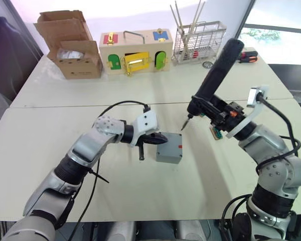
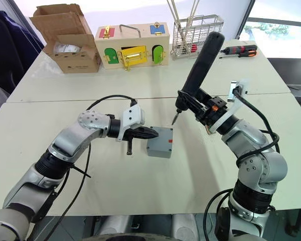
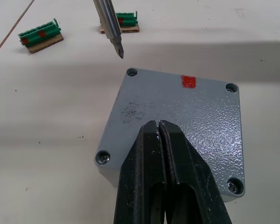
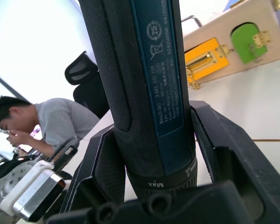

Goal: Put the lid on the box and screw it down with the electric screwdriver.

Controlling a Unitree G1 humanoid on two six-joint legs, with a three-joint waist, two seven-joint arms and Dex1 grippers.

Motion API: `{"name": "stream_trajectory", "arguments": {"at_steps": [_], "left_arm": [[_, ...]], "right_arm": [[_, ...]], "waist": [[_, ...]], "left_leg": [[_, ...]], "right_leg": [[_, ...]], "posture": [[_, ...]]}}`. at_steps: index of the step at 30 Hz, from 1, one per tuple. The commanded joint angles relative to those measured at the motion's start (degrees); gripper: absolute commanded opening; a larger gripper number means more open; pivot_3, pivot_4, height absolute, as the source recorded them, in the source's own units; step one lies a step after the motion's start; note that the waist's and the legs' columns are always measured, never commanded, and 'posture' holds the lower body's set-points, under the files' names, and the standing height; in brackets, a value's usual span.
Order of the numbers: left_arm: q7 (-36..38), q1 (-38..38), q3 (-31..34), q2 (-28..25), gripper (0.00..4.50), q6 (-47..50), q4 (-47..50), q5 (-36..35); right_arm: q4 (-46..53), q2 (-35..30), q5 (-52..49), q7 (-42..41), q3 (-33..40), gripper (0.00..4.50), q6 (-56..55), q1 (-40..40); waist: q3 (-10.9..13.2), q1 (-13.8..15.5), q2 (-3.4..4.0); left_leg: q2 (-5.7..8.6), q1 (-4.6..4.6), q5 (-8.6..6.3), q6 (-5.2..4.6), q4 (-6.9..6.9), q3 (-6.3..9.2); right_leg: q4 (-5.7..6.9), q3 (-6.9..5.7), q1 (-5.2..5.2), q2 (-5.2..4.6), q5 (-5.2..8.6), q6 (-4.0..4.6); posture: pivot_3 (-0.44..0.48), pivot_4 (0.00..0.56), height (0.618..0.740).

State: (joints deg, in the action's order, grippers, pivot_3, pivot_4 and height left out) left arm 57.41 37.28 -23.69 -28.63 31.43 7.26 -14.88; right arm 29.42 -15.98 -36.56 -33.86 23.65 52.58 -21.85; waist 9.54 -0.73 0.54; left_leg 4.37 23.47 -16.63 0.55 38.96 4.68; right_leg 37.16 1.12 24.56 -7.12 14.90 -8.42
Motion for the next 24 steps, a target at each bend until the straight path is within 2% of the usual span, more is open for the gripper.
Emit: {"name": "stream_trajectory", "arguments": {"at_steps": [1,11,24], "left_arm": [[0.33,-1.18,0.34,-0.38,0.00,-0.34,1.37,0.71],[0.29,-1.77,0.80,-0.50,0.00,0.44,2.50,0.75],[-0.03,-2.12,1.08,-0.23,0.00,1.05,3.46,0.64]], "right_arm": [[1.90,-1.02,-2.73,0.52,-0.87,1.89,-2.86,0.41],[0.41,-4.18,-3.94,0.94,-3.37,1.89,-6.12,3.42],[-2.35,-5.23,-2.70,2.61,-6.75,1.89,-11.70,4.50]], "waist": [[0.00,-0.01,0.00],[0.00,0.02,0.00],[-0.01,0.05,-0.01]], "left_leg": [[0.00,0.00,0.00,0.00,0.00,0.01],[0.00,0.00,0.00,-0.01,0.00,0.01],[0.00,-0.02,0.00,-0.01,0.01,0.01]], "right_leg": [[0.00,0.00,0.00,0.00,0.00,0.00],[-0.02,-0.01,-0.01,0.00,0.00,0.00],[-0.05,-0.01,-0.02,0.00,0.00,0.00]], "posture": [[0.000,0.150,0.730],[0.000,0.150,0.730],[0.000,0.150,0.730]]}}
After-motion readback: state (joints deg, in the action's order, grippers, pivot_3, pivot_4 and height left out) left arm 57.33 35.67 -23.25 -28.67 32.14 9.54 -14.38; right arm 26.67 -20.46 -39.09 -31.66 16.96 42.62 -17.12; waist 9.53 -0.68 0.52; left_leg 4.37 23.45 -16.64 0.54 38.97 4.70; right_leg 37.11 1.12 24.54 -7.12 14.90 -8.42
